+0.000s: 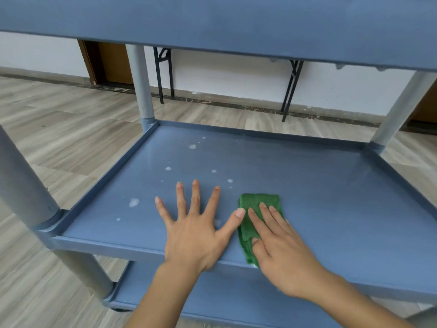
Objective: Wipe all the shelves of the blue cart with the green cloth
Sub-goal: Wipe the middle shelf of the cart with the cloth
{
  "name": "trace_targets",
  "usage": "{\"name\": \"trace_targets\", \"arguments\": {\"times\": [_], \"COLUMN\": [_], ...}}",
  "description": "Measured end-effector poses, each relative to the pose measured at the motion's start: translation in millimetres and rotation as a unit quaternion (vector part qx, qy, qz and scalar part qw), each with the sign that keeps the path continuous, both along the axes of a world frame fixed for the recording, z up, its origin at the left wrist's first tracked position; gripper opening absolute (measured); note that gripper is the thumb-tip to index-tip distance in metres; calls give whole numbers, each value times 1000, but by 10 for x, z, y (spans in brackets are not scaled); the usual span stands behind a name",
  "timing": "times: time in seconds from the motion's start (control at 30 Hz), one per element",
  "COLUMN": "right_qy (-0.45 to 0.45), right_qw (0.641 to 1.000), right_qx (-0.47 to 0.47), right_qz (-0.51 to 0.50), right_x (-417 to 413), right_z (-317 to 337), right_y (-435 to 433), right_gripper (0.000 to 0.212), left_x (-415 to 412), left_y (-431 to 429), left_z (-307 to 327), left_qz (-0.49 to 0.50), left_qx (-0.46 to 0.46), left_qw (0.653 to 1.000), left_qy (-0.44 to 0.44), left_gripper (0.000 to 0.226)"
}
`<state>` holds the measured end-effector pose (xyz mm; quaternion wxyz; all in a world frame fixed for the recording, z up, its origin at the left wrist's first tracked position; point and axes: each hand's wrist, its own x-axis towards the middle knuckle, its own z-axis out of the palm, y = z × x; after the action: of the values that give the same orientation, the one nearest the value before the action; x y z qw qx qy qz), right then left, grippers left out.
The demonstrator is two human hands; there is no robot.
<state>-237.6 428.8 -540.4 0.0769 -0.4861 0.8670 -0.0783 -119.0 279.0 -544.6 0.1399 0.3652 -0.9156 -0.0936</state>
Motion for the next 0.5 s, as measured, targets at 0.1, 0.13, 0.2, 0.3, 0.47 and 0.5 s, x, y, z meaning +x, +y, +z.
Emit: {"name": "trace_targets", "arguments": {"times": [0.1, 0.13, 0.2, 0.3, 0.47, 0.5], "right_qy": [-4, -4, -7, -7, -4, -4], "right_qw": [1000, 1000, 1000, 1000, 999, 999], "right_qx": [13, 15, 17, 16, 16, 13], "right_qz": [3, 4, 8, 4, -28, -35], "right_x": [35, 2, -104, -367, -1058, -1214], "right_z": [8, 14, 25, 6, -15, -11], "right_y": [45, 15, -93, -377, -1171, -1343], "right_gripper": [62, 63, 63, 63, 61, 62], "left_x": [112, 159, 263, 340, 333, 336], "left_y": [-205, -299, -458, -512, -508, -500], "left_z": [62, 78, 69, 10, -23, -24], "left_qz": [21, 30, 44, 47, 27, 24], "left_qx": [-27, -29, -23, 1, -18, -19], "left_qw": [999, 999, 998, 998, 998, 999], "left_qy": [-23, -27, -40, -46, -45, -44], "left_gripper": [95, 94, 93, 90, 82, 80]}}
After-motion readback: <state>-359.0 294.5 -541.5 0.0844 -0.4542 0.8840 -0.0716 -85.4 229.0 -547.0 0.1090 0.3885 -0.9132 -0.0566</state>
